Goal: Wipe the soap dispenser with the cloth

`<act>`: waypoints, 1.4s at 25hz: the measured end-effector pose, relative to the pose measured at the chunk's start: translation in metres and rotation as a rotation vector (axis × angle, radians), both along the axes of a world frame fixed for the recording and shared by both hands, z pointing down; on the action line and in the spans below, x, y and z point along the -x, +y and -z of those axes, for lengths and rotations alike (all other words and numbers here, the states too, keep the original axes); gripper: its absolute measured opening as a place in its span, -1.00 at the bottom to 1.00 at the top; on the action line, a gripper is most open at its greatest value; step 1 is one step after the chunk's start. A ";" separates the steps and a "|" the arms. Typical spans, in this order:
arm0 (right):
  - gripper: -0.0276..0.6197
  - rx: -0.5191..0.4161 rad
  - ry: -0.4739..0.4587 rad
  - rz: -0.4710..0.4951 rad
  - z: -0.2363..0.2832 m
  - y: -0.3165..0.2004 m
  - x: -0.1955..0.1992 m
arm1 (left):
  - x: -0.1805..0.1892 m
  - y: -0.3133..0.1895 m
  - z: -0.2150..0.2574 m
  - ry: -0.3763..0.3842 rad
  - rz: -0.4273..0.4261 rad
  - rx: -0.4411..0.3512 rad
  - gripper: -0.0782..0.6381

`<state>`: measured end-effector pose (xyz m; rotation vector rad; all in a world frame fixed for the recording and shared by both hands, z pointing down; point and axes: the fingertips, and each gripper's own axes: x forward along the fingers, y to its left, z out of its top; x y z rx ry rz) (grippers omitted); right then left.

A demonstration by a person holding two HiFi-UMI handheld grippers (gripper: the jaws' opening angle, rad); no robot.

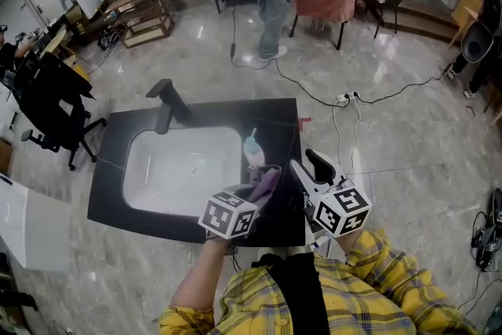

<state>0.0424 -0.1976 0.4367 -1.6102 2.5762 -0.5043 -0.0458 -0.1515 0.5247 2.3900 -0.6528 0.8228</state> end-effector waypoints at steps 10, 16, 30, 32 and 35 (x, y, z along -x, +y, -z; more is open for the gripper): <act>-0.39 -0.021 0.026 0.082 0.008 -0.007 0.022 | 0.017 0.015 0.010 0.123 0.077 0.078 -0.56; -0.39 -0.029 0.043 0.143 0.006 -0.014 0.045 | 0.036 0.026 0.022 0.188 0.174 0.040 -0.56; -0.38 0.016 0.198 0.238 -0.013 -0.027 0.103 | 0.084 0.035 0.048 0.266 0.399 -0.054 -0.56; -0.38 0.028 0.218 0.241 -0.019 -0.028 0.107 | 0.087 0.037 0.050 0.272 0.416 -0.061 -0.56; -0.35 0.023 0.253 0.234 -0.022 -0.032 0.110 | 0.091 0.039 0.052 0.279 0.433 -0.069 -0.56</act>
